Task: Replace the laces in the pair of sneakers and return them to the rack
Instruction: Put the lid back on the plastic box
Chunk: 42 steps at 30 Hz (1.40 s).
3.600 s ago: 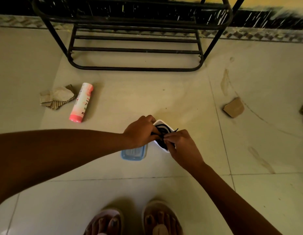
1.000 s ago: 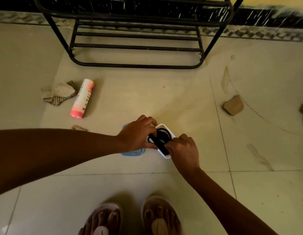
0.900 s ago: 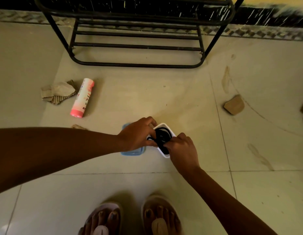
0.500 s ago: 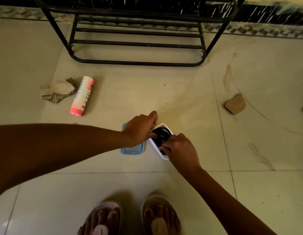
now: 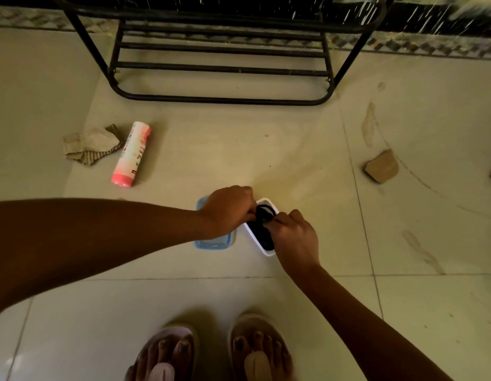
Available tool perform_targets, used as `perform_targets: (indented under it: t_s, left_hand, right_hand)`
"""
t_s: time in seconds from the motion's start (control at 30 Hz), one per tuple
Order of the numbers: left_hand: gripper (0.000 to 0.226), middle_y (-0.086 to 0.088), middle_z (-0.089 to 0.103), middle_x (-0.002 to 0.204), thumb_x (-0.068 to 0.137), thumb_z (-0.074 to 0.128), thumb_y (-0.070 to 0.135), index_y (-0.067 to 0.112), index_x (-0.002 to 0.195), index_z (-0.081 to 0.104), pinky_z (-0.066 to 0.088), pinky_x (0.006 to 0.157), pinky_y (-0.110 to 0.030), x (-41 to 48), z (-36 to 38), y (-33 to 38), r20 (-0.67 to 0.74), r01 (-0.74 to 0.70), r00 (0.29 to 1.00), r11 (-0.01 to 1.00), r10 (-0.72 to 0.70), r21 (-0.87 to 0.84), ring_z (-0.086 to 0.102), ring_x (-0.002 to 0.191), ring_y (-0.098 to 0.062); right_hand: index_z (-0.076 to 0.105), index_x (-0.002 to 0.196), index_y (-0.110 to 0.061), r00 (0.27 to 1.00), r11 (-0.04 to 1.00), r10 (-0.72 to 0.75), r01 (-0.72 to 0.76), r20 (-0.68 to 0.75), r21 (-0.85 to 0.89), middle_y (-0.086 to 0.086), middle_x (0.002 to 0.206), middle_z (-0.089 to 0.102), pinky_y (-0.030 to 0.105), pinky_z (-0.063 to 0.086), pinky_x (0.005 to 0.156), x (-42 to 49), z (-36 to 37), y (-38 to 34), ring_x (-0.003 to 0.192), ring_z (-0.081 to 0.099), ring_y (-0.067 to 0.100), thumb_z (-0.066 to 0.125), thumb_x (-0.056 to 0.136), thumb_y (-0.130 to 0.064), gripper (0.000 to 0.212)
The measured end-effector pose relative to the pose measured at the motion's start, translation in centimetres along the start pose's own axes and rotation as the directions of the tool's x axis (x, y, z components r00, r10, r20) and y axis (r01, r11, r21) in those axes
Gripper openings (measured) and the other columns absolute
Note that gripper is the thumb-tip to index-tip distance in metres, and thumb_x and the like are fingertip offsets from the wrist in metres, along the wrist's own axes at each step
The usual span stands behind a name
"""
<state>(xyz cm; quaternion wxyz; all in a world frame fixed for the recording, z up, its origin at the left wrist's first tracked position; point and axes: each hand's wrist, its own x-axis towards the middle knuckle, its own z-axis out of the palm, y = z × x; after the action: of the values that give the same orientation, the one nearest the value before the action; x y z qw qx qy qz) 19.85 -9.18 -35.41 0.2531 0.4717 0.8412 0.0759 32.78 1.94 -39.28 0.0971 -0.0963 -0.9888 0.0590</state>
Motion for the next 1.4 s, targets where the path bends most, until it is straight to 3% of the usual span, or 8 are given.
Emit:
perform_targets:
  t_s: [0.13, 0.27, 0.5, 0.73, 0.93, 1.13, 1.27, 1.4]
  left_hand:
    - [0.016, -0.005, 0.045, 0.109, 0.087, 0.058, 0.024, 0.011, 0.093, 0.064, 0.037, 0.065, -0.031, 1.1, -0.3, 0.8, -0.008, -0.004, 1.0, 0.99, 0.005, 0.141, 0.047, 0.101, -0.023]
    - [0.011, -0.005, 0.046, 0.1, 0.083, 0.061, 0.018, 0.009, 0.088, 0.056, 0.035, 0.062, -0.031, 1.5, 0.3, 0.8, -0.05, 0.029, 0.998, 0.999, -0.028, 0.022, 0.055, 0.084, -0.027]
    - [0.03, 0.006, 0.049, 0.067, 0.075, 0.073, 0.022, 0.02, 0.066, 0.045, 0.031, 0.053, -0.026, 0.7, 0.3, -0.5, -0.117, 0.033, 0.992, 0.982, -0.055, -0.187, 0.046, 0.065, -0.015]
    - [0.014, -0.006, 0.063, 0.078, 0.085, 0.064, 0.022, 0.012, 0.084, 0.054, 0.031, 0.057, -0.029, -0.5, 0.3, -0.5, -0.141, -0.03, 0.99, 0.992, 0.013, -0.123, 0.049, 0.067, -0.018]
    - [0.019, -0.008, 0.06, 0.075, 0.095, 0.047, 0.018, 0.008, 0.111, 0.049, 0.027, 0.051, -0.026, -1.0, 1.0, -0.4, -0.13, -0.112, 0.985, 0.994, 0.111, -0.001, 0.046, 0.062, -0.019]
    - [0.018, 0.01, 0.05, 0.086, 0.084, 0.064, 0.03, 0.017, 0.091, 0.054, 0.036, 0.062, -0.021, -2.6, 1.3, -2.2, -0.341, -0.233, 0.924, 0.962, 0.174, -0.14, 0.045, 0.077, -0.007]
    - [0.041, 0.008, 0.056, 0.078, 0.072, 0.049, 0.062, 0.022, 0.079, 0.056, 0.035, 0.051, -0.022, -3.6, 2.2, -4.6, -0.162, -0.332, 0.916, 0.919, 0.368, 0.211, 0.056, 0.069, -0.012]
    - [0.04, -0.001, 0.054, 0.114, 0.091, 0.047, 0.048, 0.014, 0.11, 0.054, 0.04, 0.075, -0.032, -4.3, 3.0, -4.4, 0.297, -0.241, 0.944, 0.914, 0.143, 0.327, 0.054, 0.108, -0.019]
  right_hand:
    - [0.071, 0.064, -0.013, 0.999, 0.999, -0.035, 0.035, 0.0, -0.001, 0.006, 0.07, 0.062, 0.028, 0.044, 0.05, -0.1, 0.2, 0.0, 0.064, 0.055, 0.026, 0.086, 0.047, -0.008, 0.023]
    - [0.071, 0.073, -0.009, 1.0, 0.999, 0.015, -0.014, -0.024, 0.039, 0.011, 0.098, 0.065, 0.031, 0.046, 0.063, -0.2, 0.2, 0.2, 0.08, 0.058, 0.029, 0.088, 0.05, -0.014, 0.029]
    - [0.069, 0.067, -0.008, 0.989, 0.995, -0.068, 0.077, -0.135, 0.062, 0.008, 0.082, 0.065, 0.028, 0.042, 0.054, 0.2, 0.4, 0.9, 0.062, 0.055, 0.027, 0.085, 0.049, -0.001, 0.025]
    - [0.071, 0.074, -0.008, 0.983, 0.99, -0.114, 0.124, -0.147, 0.061, 0.007, 0.08, 0.066, 0.028, 0.044, 0.052, -0.1, 0.1, 1.1, 0.063, 0.057, 0.028, 0.085, 0.05, 0.0, 0.029]
    - [0.068, 0.061, -0.014, 0.989, 0.993, -0.104, 0.108, -0.103, 0.04, -0.001, 0.057, 0.061, 0.025, 0.04, 0.048, 0.2, 0.1, 1.0, 0.058, 0.054, 0.024, 0.082, 0.043, 0.0, 0.027]
    - [0.071, 0.066, -0.015, 0.998, 0.982, -0.038, 0.047, -0.053, 0.185, 0.001, 0.059, 0.065, 0.025, 0.042, 0.048, 0.4, -0.8, 1.2, 0.057, 0.055, 0.024, 0.082, 0.054, -0.001, 0.022]
    - [0.066, 0.068, -0.018, 0.98, 0.857, 0.198, -0.184, 0.02, 0.482, -0.003, 0.07, 0.061, 0.022, 0.04, 0.055, -0.2, -1.6, 1.2, 0.064, 0.055, 0.016, 0.079, 0.067, -0.007, 0.017]
    - [0.066, 0.074, -0.02, 0.93, 0.695, 0.363, -0.317, 0.066, 0.645, -0.007, 0.072, 0.061, 0.01, 0.039, 0.057, 0.0, -2.8, 1.9, 0.062, 0.053, 0.003, 0.078, 0.074, -0.011, 0.014]
